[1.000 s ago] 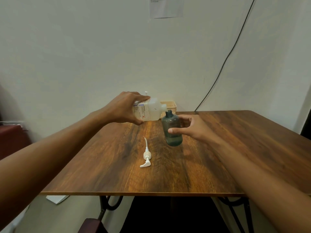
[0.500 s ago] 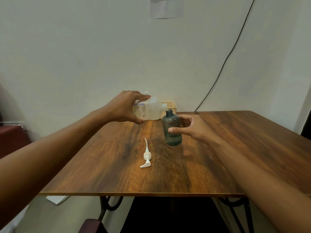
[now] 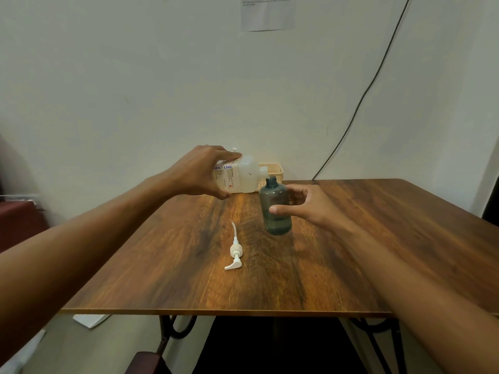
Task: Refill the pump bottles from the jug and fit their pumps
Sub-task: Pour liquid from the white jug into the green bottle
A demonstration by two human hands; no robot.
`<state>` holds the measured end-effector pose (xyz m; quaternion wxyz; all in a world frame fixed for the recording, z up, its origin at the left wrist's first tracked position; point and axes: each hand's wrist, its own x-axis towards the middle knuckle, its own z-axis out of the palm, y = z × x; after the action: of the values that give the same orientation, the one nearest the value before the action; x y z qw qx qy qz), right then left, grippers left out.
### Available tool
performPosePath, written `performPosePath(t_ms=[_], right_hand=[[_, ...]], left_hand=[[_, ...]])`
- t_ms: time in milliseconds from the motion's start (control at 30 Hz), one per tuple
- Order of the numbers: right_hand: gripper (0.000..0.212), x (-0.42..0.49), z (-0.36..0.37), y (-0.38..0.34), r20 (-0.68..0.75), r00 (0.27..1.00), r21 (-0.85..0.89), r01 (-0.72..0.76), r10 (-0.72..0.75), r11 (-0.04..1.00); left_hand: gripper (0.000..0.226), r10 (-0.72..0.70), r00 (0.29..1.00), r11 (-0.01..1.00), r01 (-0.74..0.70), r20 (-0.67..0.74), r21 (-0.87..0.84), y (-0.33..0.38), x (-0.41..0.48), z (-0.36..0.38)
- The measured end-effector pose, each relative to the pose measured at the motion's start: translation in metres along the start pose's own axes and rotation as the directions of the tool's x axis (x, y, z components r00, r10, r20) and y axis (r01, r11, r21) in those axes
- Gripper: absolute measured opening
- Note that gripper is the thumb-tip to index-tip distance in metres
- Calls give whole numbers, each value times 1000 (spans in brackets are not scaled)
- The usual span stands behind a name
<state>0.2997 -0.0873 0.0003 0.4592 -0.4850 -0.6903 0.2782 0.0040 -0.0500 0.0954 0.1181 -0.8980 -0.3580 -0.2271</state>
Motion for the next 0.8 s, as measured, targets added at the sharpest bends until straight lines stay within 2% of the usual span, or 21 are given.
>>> performPosePath(t_ms=[800], right_hand=[[65, -3, -1, -8, 3, 1000, 11, -12, 12, 1000]], left_hand=[[91, 7, 1000, 1000, -7, 9, -5, 2, -1, -4]])
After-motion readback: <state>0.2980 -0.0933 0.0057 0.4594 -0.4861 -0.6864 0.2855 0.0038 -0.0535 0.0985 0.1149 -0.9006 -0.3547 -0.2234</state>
